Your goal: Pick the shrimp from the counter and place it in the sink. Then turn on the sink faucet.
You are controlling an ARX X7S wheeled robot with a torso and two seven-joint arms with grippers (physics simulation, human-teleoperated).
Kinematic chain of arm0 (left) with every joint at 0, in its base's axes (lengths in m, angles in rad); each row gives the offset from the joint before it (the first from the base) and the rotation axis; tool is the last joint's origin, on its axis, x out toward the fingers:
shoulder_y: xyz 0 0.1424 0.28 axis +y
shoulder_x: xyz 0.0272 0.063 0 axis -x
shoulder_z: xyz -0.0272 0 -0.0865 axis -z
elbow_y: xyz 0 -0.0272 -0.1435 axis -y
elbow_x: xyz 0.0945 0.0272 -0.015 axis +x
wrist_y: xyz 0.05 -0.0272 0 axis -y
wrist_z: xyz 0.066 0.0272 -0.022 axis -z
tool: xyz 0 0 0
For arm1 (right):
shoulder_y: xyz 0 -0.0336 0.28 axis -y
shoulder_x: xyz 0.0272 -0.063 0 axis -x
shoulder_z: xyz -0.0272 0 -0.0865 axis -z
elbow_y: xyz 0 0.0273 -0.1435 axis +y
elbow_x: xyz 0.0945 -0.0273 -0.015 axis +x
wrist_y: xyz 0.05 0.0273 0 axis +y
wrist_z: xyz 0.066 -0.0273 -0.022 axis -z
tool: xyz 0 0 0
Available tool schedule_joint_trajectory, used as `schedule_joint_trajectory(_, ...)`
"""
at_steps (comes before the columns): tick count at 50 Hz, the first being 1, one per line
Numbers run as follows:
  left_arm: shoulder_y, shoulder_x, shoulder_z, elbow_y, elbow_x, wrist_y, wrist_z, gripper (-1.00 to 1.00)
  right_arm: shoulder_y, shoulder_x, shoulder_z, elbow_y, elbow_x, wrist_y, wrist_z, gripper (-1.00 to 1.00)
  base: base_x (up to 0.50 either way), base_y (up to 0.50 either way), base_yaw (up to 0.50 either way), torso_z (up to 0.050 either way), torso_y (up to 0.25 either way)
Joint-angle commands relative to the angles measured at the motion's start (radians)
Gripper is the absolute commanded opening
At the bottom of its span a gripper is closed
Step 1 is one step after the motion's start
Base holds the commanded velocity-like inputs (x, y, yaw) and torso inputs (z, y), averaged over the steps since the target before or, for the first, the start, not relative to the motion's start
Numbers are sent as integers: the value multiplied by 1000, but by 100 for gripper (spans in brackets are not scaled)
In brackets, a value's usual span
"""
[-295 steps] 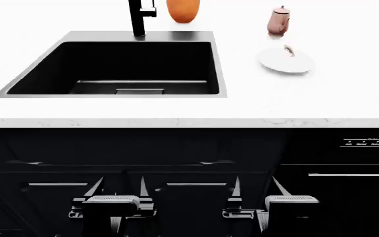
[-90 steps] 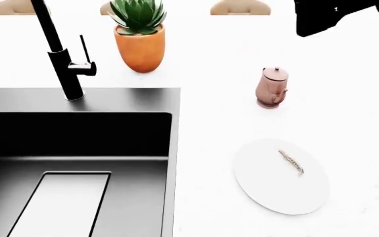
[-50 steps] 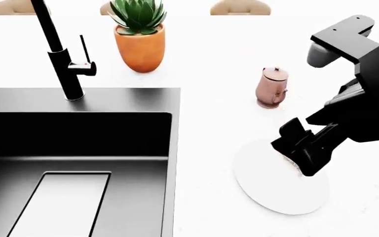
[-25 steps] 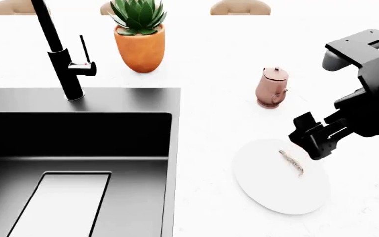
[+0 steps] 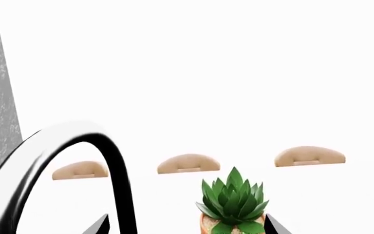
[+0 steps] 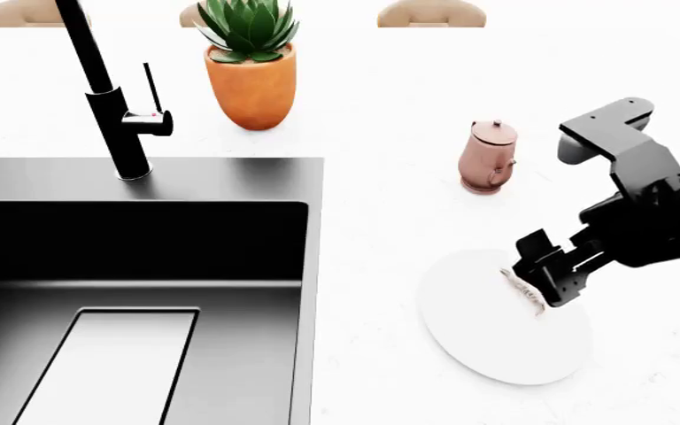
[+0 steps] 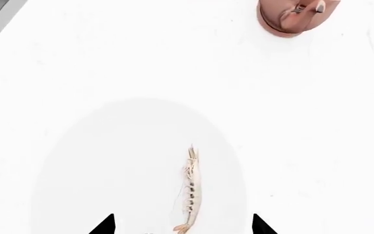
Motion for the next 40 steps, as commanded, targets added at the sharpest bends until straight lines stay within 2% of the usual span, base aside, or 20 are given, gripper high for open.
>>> schedule_joint_trajectory(1,11,-6,1,3,-2,7,0,100,-38,0,-24,-14,-53,-27,-53,100,0,0,0,0,0)
schedule_joint_trajectory(40,32,-14,12,6,-5,26,4,100,-106,-20,-73,13,-158,-117,-128,100,0,0,0,0,0)
